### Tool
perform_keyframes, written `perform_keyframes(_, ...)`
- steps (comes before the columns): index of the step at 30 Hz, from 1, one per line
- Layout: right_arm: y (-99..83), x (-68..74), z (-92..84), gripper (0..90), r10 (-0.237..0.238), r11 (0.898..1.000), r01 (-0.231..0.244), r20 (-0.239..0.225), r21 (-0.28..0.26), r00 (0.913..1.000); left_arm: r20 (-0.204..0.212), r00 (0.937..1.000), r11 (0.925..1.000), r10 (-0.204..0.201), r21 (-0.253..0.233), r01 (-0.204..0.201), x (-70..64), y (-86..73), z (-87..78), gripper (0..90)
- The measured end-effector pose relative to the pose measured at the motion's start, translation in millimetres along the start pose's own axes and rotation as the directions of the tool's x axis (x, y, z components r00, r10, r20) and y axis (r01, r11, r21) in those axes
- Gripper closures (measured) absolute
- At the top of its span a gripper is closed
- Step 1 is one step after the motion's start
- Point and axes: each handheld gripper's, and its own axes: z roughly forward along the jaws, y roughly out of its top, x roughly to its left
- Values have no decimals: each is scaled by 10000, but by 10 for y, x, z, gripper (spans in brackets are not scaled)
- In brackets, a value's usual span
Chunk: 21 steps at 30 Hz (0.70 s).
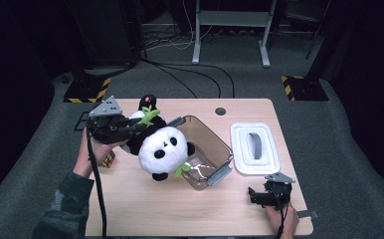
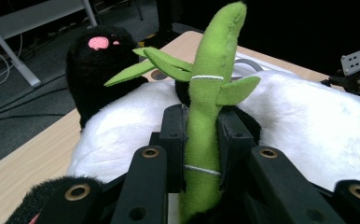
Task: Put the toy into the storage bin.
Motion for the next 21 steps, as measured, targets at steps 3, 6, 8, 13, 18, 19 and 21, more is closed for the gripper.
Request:
perform_keyframes(3, 0, 0, 0, 3, -1, 10000, 1, 0, -2, 10000, 73, 9999, 10000, 96, -21, -95, 13, 35, 65, 756)
perform_keyframes(6, 0, 0, 0, 3, 1, 10000, -1, -2, 1, 10000, 147, 9998, 9999, 102, -15, -101, 33, 65, 134, 756)
perform_keyframes(8, 0, 0, 0, 3, 6, 10000, -6, 1, 2, 10000, 250, 9995, 9998, 188, 54, -189, 47, 90, 178, 755)
perform_keyframes(13, 0, 0, 0, 3, -2, 10000, 2, 0, -3, 10000, 437, 9988, 9998, 219, -13, -219, 62, 155, 291, 755)
perform_keyframes(18, 0, -1, 0, 3, -2, 10000, 2, -2, -2, 10000, 731, 9967, 9994, 340, 50, -345, 40, 207, 447, 755)
perform_keyframes(19, 0, 0, 0, 3, -1, 10000, 1, -2, -1, 10000, 757, 9965, 9993, 360, 70, -366, 39, 213, 471, 755)
perform_keyframes(21, 0, -1, 0, 3, -1, 10000, 1, -2, -2, 10000, 845, 9956, 9991, 394, 114, -405, 41, 223, 525, 754)
